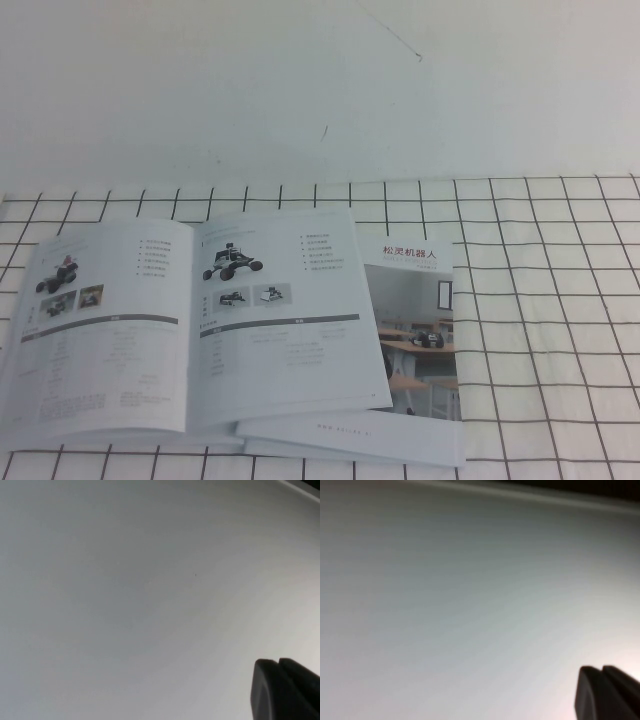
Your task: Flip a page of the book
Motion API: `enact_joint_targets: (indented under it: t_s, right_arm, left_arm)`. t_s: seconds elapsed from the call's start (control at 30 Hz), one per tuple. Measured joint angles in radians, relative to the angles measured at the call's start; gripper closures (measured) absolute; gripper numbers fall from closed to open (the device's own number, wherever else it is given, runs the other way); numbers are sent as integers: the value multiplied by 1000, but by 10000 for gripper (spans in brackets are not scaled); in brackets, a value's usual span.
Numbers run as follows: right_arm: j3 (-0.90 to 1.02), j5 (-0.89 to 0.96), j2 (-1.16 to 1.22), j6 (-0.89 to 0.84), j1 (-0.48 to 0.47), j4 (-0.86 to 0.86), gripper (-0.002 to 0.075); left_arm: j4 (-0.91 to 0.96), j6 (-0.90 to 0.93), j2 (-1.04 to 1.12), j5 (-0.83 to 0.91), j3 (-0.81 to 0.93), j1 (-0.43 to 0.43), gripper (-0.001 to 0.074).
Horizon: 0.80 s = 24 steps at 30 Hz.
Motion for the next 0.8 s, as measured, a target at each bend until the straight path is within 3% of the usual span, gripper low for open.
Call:
enact_joint_targets:
  t_s: [0.2,0.5,0.63,0.8]
  right_arm:
    - [-325,181,59,22,0,0,729]
    - [-798,736,339,-29,0,0,729]
    - [-868,940,449,-61,0,9,729]
    - [-872,1164,546,6,0,63,729]
  left_arm:
    - [57,33,19,179,-230,0,738]
    - [156,40,184,550,-498,0,738]
    - [160,40,267,818,-527,-7,738]
    - [124,37,398,1153,-527,-79,738]
